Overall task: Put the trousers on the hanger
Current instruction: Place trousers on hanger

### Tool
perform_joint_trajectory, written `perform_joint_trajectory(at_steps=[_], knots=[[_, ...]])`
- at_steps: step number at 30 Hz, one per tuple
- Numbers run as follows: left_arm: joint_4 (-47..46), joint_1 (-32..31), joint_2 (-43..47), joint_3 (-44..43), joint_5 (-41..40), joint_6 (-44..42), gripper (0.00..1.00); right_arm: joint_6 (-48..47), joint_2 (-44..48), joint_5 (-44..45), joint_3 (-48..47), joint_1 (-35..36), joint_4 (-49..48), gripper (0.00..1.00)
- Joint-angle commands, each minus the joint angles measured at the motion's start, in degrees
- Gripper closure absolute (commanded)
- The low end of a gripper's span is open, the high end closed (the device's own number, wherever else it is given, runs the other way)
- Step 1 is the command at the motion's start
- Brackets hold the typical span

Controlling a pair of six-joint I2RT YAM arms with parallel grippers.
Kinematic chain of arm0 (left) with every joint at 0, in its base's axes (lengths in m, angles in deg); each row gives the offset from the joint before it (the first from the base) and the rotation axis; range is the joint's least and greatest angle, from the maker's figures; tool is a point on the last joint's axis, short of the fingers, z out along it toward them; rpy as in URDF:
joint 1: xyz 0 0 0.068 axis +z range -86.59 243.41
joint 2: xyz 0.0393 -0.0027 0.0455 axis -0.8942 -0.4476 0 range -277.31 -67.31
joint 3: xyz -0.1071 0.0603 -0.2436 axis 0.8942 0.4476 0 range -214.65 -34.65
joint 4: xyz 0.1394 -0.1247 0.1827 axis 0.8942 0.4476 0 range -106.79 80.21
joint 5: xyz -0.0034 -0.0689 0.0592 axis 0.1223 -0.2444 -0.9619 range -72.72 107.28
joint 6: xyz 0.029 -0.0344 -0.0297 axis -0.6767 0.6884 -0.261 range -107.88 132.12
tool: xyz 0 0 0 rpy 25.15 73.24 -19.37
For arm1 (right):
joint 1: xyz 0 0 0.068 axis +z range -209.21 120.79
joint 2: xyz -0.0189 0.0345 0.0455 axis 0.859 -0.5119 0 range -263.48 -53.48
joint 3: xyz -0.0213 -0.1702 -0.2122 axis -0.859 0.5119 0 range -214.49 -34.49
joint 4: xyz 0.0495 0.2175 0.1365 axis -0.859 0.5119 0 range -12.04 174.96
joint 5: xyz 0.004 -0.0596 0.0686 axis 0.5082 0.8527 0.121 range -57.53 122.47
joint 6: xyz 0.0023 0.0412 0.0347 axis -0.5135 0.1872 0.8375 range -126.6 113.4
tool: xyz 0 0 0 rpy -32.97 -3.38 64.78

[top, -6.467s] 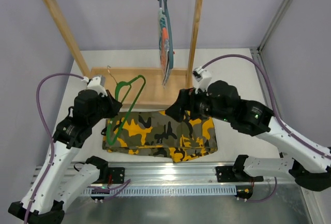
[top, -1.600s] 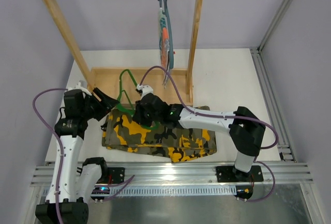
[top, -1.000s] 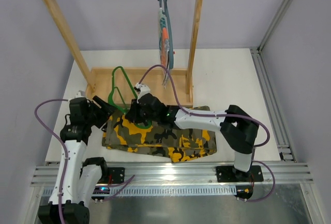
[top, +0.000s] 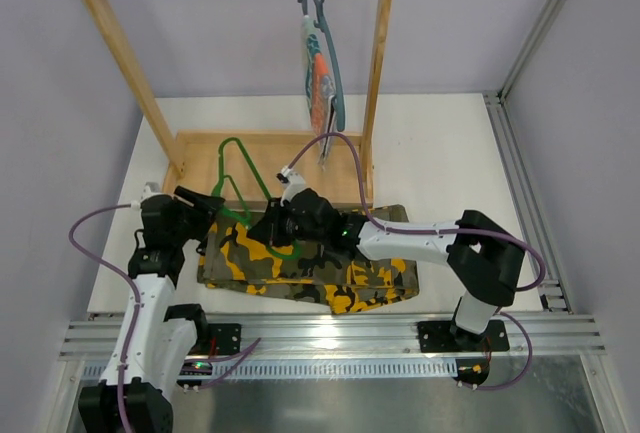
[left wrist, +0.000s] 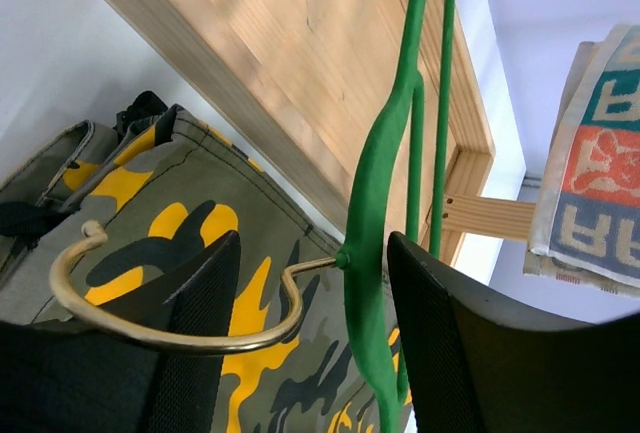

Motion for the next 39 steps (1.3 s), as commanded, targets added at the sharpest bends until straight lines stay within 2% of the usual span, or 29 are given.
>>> perform_joint_trajectory(at_steps=[1, 3, 7, 8, 10, 15, 18, 19, 21, 22, 23, 26, 30, 36, 39], knots=[[-5.8, -0.1, -0.8, 0.3, -0.2, 0.9, 0.40, 0.8, 3.1, -1.1, 0.5, 0.4, -5.7, 0.96], [-6.4, -0.1, -1.0, -0.4, -0.2, 0.4, 0.44, 0.6, 2.8, -0.9, 0.6, 0.4, -4.5, 0.96], [-6.8, -0.1, -0.8, -1.1, -0.8, -1.1, 0.65, 0.4, 2.5, -2.2, 1.1, 0.3, -4.1, 0.96], [-6.7, -0.1, -0.9, -1.3, -0.9, -1.3, 0.74, 0.5, 2.4, -2.5, 1.1, 0.3, -4.0, 0.96], [-6.8, -0.1, -1.2, -1.8, -0.9, -2.0, 0.77, 0.5, 1.9, -3.4, 1.0, 0.3, -4.0, 0.96], [-6.9, -0.1, -2.6, -2.7, 0.5, -3.1, 1.00, -0.2, 1.6, -3.3, 0.9, 0.4, -1.9, 0.96], [-4.3, -0.1, -2.5, -4.4, 0.4, -3.9, 1.00, -1.8, 1.9, 0.4, -1.5, 0.4, 6.7, 0.80], [-3.3, -0.2, -2.3, -5.0, -0.4, -4.3, 1.00, -3.3, 1.9, 1.3, -2.2, 0.4, 9.0, 0.71], [0.1, -0.2, -2.2, -6.9, -1.3, -5.9, 1.00, -5.0, 1.8, 5.0, -4.8, 0.5, 15.8, 0.62], [1.4, -0.2, -2.1, -7.5, -2.2, -6.3, 1.00, -6.9, 1.7, 6.1, -5.9, 0.8, 18.7, 0.54], [2.1, -0.2, -1.9, -8.3, -2.5, -6.8, 1.00, -7.8, 1.2, 7.5, -7.0, 1.0, 23.3, 0.51], [4.5, -0.2, -2.3, -9.1, -3.2, -7.8, 1.00, -11.5, -0.2, 11.6, -12.1, 2.7, 28.6, 0.40], [6.3, -0.4, -3.3, -9.8, -3.6, -8.7, 1.00, -17.1, -2.2, 19.7, -17.8, 6.3, 33.4, 0.36], [7.4, -1.1, -4.5, -10.3, -3.7, -9.4, 1.00, -28.2, -5.6, 23.4, -24.4, 9.9, 33.8, 0.36], [7.4, -1.2, -3.8, -9.8, -4.4, -9.4, 1.00, -29.8, -7.8, 24.6, -27.7, 11.4, 34.6, 0.36]])
